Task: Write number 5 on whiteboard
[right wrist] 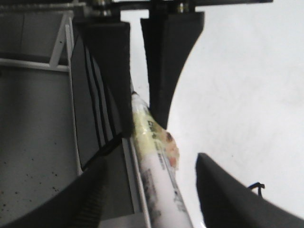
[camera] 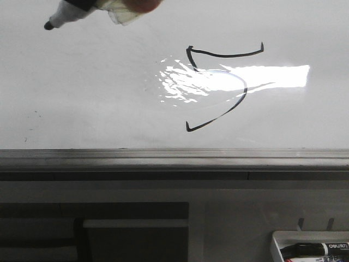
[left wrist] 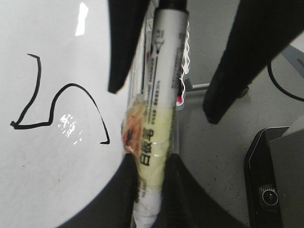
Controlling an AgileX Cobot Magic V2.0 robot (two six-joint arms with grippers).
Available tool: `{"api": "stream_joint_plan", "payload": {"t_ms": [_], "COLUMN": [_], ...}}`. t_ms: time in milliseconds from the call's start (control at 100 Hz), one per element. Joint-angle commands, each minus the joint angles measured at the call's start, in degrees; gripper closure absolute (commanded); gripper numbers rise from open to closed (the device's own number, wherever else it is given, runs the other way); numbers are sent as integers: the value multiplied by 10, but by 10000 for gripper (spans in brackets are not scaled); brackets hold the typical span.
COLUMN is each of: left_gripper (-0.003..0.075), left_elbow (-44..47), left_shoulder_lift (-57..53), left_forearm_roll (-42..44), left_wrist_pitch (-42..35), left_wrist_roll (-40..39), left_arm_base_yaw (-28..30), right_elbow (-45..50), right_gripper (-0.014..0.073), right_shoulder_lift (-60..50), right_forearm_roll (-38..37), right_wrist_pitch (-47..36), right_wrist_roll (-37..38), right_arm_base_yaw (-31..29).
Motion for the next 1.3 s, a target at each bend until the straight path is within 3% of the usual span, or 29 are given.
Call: {"api": "stream_joint_plan", "payload": {"t_ms": [0, 270, 540, 710, 830, 990, 1150, 1290], "left_gripper": [741, 741, 741, 741, 741, 741, 741, 741], "left_elbow": [-19, -18, -5, 42, 87, 147, 182, 177], "left_shoulder_lift": [-6, -2, 26, 42, 42, 42, 52, 87], "left_forearm_roll": [-23, -30, -52, -105, -146, -220, -355, -401], "left_wrist_pitch": [-31, -35, -43, -129, -234, -380, -511, -575], "left_wrist_roll": [-27, -41, -41, -43, -83, -186, -191, -191], "left_arm_base_yaw": [-2, -2, -2, -2, -2, 13, 19, 19], "right_elbow": [-17, -16, -15, -15, -15, -12, -8, -7], "right_gripper": [132, 144, 144, 147, 281, 666, 652, 652], "right_shoulder_lift": [-20, -89, -162, -207, -237, -273, -291, -290], "right_forearm_roll": [-66, -180, -188, -193, -196, -196, -196, -198], "right_wrist_pitch": [-3, 18, 37, 38, 53, 67, 80, 97], "right_wrist_roll": [35, 182, 217, 258, 282, 284, 296, 296], "right_arm_base_yaw": [-2, -3, -3, -3, -3, -3, -3, -3]}}
